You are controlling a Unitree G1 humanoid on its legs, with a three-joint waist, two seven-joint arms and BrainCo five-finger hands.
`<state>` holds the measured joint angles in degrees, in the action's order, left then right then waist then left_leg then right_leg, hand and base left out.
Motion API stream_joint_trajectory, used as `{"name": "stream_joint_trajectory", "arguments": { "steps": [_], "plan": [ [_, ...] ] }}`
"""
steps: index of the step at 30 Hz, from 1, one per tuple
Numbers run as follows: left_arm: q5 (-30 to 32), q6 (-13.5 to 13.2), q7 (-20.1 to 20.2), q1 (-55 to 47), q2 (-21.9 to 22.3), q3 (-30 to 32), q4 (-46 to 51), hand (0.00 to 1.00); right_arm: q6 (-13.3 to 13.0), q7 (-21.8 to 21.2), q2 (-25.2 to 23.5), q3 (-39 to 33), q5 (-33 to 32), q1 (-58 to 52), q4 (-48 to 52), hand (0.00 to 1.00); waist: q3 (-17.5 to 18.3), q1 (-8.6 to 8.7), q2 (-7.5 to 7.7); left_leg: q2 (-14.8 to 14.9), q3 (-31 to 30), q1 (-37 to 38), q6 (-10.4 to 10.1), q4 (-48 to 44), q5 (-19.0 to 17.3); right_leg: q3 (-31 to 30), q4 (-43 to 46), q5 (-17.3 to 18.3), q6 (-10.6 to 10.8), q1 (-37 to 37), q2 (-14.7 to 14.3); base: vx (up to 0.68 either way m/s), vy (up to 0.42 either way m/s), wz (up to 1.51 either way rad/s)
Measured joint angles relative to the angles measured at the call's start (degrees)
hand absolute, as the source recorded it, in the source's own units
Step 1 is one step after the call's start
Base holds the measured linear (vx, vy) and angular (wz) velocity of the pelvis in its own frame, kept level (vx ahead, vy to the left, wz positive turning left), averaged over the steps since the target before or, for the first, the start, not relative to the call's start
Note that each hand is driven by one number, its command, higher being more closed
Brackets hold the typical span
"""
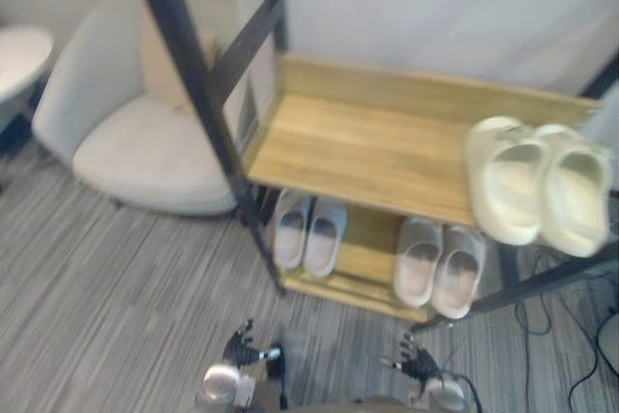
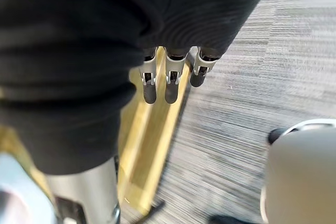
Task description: Organize the slippers on the shoe rack
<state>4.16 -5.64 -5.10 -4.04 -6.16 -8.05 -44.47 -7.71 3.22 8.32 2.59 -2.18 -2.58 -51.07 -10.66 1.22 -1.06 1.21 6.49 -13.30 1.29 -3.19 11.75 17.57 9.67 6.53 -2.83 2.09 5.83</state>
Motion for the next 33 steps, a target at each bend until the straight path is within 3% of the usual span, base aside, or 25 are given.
{"name": "stream_joint_trajectory", "arguments": {
  "steps": [1,2,3,4,5,6,8,12,14,16,19,20,21,25,28,29,31,33],
  "plan": [
    [0.34,0.34,-0.2,0.22,0.04,0.47,-0.49,0.0,-0.18,0.28,-0.66,-0.32,-0.02,0.09,0.81,0.0,-0.74,-0.12,1.73,-0.04,7.07,-0.96,2.61,-14.63,-12.22,1.26,0.45,2.54,4.01,-1.1,2.43,-0.28,0.012,1.05],
    [0.38,0.5,-0.48,-0.36,0.38,0.55,-0.66,0.0,-0.13,0.68,-0.51,-0.41,-0.04,0.02,0.98,0.0,-0.74,-0.51,1.7,2.59,11.31,1.06,0.38,-24.91,-20.16,2.62,0.91,2.51,3.95,-1.53,2.7,-0.12,-0.024,0.53],
    [0.45,0.5,-0.57,-0.73,0.41,0.53,-0.78,0.0,-0.14,0.71,-0.53,-0.62,-0.03,0.11,1.11,0.0,-0.64,-0.35,1.39,3.71,12.31,3.21,-0.91,-26.15,-22.2,2.71,0.8,2.27,4.17,-1.7,2.57,-0.09,0.076,0.43],
    [0.86,0.5,-0.94,-0.88,0.94,1.0,-1.46,0.0,-0.17,0.71,-0.6,-0.69,-0.03,-0.43,2.24,0.0,0.13,0.31,-0.22,5.08,12.14,7.94,-4.83,-20.86,-25.82,3.52,-0.11,1.49,4.9,-1.7,1.54,-0.06,0.117,0.28],
    [0.89,0.38,-1.05,-0.81,1.27,1.31,-1.87,0.0,-0.16,0.73,-0.48,-1.02,-0.03,-0.57,2.65,0.0,0.46,0.61,-1.56,4.77,11.5,9.14,-4.24,-17.28,-26.6,3.48,-0.15,1.06,5.29,-1.2,0.95,-0.06,0.151,0.28],
    [1.02,0.38,-1.29,-0.15,1.34,1.9,-3.07,0.0,-0.03,0.73,-0.98,-1.98,0.01,-0.47,2.44,0.0,0.11,0.62,-1.44,4.2,11.74,10.27,-2.99,-13.57,-26.65,3.46,-0.12,0.56,5.65,-0.68,0.64,-0.08,0.127,0.08],
    [1.42,0.82,-2.06,0.34,0.41,2.53,-4.95,0.0,0.31,0.25,-2.87,-1.71,0.05,-0.95,2.17,0.0,-0.12,0.51,0.25,2.33,12.38,11.3,-2.42,-11.17,-24.84,2.88,0.7,-0.49,6.14,0.27,2.25,-0.1,0.144,-0.1],
    [2.42,1.02,-2.39,-1.11,0.29,2.42,-6.26,0.0,0.46,0.2,-2.27,0.07,0.11,-0.8,0.37,0.0,0.05,0.58,0.84,0.06,13.01,11.78,-1.43,-11.94,-25.4,0.61,10.8,2.17,7.38,4.11,6.02,-0.06,0.086,-0.09],
    [2.53,1.03,-2.38,-1.0,0.31,2.14,-7.29,0.0,0.41,0.16,-2.18,0.16,-0.01,-0.81,0.41,0.0,0.05,1.4,0.85,-1.02,10.68,12.06,-0.59,-11.79,-25.08,-1.91,17.11,2.54,7.34,6.07,7.18,-0.07,0.001,0.45],
    [2.56,1.01,-2.35,-0.9,0.28,1.96,-8.02,0.0,0.27,0.12,-2.6,-0.1,0.02,-0.83,0.45,0.0,0.18,2.19,0.82,-1.59,6.29,12.44,0.26,-11.09,-24.5,-9.58,20.17,3.39,7.07,6.89,5.42,-0.04,-0.098,1.01],
    [2.57,0.98,-2.4,0.52,0.0,2.0,-8.58,0.0,0.22,0.06,-3.31,-0.16,-0.05,-1.43,0.4,0.0,0.77,2.84,2.12,-3.24,-2.18,11.01,-0.49,-8.75,-22.19,-24.24,16.82,5.75,7.53,6.63,-0.65,-0.01,-0.181,1.45],
    [2.57,0.94,-2.4,0.55,-0.04,1.97,-8.6,0.0,0.23,0.01,-3.38,-0.16,-0.06,-1.58,0.37,0.0,0.96,2.8,2.89,-4.09,-3.55,10.61,-0.92,-7.9,-21.48,-26.23,14.49,5.67,7.52,6.42,-1.06,0.0,-0.228,1.57],
    [2.59,0.97,-2.4,0.76,-0.06,1.95,-9.03,0.0,0.27,-0.17,-3.3,-0.18,-0.09,-1.86,0.18,0.0,1.35,2.77,4.05,-5.67,-6.17,9.45,-1.32,-7.52,-20.36,-25.24,11.85,8.47,7.76,5.67,0.65,0.0,-0.218,1.25],
    [3.09,0.94,-2.45,0.5,1.13,2.08,-9.23,0.0,0.49,-0.3,-2.55,-0.13,-0.15,-0.32,-0.15,0.0,2.1,1.68,0.18,-3.97,-10.44,6.99,-3.13,-6.66,-18.42,-18.79,8.08,7.25,6.31,4.62,-0.08,0.08,-0.174,0.79],
    [3.01,0.9,-2.5,0.73,1.31,2.49,-8.6,0.0,0.49,-0.41,-3.18,-0.03,-0.17,-0.02,0.07,0.0,1.55,1.62,0.46,-3.37,-11.1,2.96,-3.96,-14.54,-19.02,-13.4,6.86,6.86,6.17,0.65,-0.53,0.11,-0.078,0.87],
    [2.93,0.86,-2.52,0.77,1.33,2.47,-7.83,0.0,0.49,-0.38,-3.34,-0.04,-0.17,0.27,0.07,0.0,1.09,1.56,0.98,-3.1,-9.65,2.31,-3.97,-16.54,-19.02,-11.73,6.62,6.83,6.12,-0.57,-0.43,0.12,-0.073,1.12],
    [2.41,0.88,-2.56,0.89,1.39,2.47,-6.73,0.0,0.46,-0.12,-3.65,0.02,-0.17,0.84,0.18,0.0,0.51,0.5,1.5,-0.83,-0.79,1.3,-3.97,-19.07,-19.4,-8.42,5.36,6.33,5.46,-3.22,-0.5,0.07,-0.029,0.83],
    [2.36,0.89,-2.58,1.21,1.56,2.48,-6.7,0.0,0.43,0.26,-2.75,-0.02,-0.19,1.8,0.58,0.0,0.51,-0.37,0.48,2.04,9.04,1.22,-1.41,-19.04,-21.47,-5.82,4.63,6.38,5.46,-4.43,-1.21,0.04,0.028,0.64]
  ]
}}
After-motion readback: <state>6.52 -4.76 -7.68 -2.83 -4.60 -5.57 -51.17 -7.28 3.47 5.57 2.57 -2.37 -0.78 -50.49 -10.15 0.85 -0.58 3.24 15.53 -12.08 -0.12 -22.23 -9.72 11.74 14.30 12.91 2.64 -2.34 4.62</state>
